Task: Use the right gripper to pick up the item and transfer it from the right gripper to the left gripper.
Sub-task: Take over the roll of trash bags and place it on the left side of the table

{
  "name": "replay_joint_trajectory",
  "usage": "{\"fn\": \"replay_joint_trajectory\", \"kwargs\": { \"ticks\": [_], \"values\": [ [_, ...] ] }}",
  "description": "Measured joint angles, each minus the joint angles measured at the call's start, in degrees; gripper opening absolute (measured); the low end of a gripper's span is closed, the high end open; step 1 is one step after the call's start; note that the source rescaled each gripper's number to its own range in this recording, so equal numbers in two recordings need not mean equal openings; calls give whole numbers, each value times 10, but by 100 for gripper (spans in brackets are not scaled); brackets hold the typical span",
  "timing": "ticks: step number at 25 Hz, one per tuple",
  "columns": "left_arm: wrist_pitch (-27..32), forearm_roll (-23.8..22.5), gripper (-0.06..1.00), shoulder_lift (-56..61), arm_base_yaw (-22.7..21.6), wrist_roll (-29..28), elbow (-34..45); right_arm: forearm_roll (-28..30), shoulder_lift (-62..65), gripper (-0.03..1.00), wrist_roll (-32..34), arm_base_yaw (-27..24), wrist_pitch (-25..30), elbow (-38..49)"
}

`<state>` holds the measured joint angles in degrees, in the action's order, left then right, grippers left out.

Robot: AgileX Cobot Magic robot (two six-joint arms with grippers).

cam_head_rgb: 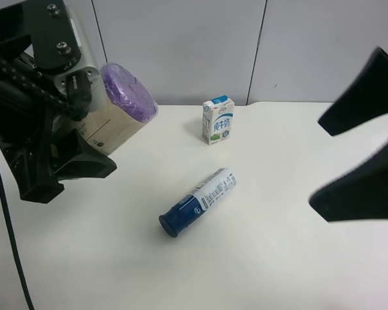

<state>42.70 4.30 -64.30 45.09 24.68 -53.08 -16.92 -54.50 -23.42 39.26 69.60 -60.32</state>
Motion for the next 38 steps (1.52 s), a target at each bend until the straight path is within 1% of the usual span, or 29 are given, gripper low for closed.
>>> {"fn": "replay_joint_trajectory", "kwargs": {
  "ticks": [4,8,14,17,21,23,29,38],
  "values": [
    [0,0,1,0,0,0,0,20,84,99,3,0,1,84],
    [0,0,1,0,0,0,0,44,168,99,31,0,1,161],
    [0,0,1,0,0,0,0,95,296,99,122,1,0,260],
    [0,0,1,0,0,0,0,126,357,99,161,1,-19,299],
    [0,0,1,0,0,0,0,165,419,99,201,1,-68,310],
    [0,0,1,0,0,0,0,176,438,99,211,1,-81,318],
    [0,-1,1,0,0,0,0,184,443,99,226,1,-86,327],
    [0,-1,1,0,0,0,0,184,443,99,226,1,-86,327]
  ]
}}
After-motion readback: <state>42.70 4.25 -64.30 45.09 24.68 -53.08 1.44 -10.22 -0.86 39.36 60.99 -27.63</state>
